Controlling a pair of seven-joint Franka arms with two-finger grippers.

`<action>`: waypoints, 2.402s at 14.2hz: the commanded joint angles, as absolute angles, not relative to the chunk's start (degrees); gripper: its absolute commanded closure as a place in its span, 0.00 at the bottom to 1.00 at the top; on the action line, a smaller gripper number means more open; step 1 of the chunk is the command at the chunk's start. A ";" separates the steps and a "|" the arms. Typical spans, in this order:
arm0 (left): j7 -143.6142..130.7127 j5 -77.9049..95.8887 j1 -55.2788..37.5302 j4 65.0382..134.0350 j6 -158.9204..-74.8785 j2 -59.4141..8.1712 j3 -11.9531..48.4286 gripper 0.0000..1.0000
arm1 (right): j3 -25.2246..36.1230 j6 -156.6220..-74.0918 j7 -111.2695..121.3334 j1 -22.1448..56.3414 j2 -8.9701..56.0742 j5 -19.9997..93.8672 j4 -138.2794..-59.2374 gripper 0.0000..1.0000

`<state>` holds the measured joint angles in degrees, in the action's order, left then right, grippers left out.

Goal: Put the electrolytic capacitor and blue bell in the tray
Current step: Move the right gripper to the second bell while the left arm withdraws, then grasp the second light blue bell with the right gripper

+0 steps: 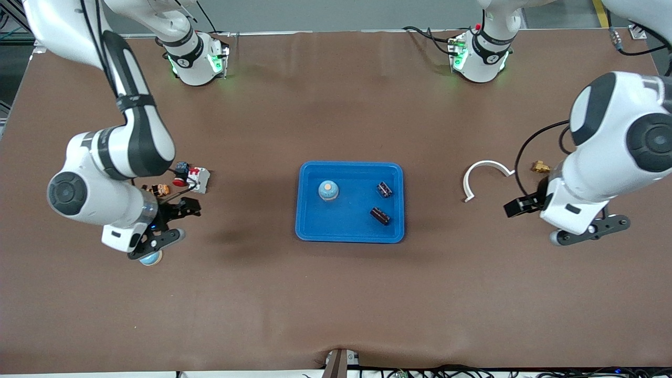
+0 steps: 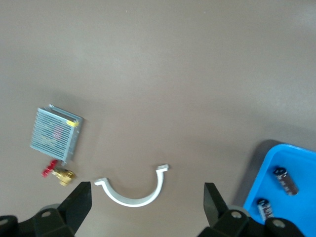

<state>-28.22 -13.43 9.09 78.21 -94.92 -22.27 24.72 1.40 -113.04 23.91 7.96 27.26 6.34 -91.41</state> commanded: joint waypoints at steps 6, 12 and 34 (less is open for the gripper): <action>-23.65 -10.46 10.55 76.73 -89.21 -17.94 24.88 0.00 | 0.35 -120.05 47.34 0.36 34.79 0.09 -85.09 0.00; -16.61 -4.40 3.35 79.80 -85.62 -9.86 12.33 0.00 | 0.35 -122.08 56.85 -3.34 38.67 -0.09 -82.97 0.00; -4.66 -1.05 -4.04 87.36 -84.64 0.97 -0.18 0.00 | -0.09 -132.62 66.71 -6.15 44.74 2.81 -88.06 0.00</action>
<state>-5.40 -2.09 -3.63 86.28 -84.73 -0.14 -0.16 0.94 -131.25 65.64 -5.23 45.05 1.85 -86.69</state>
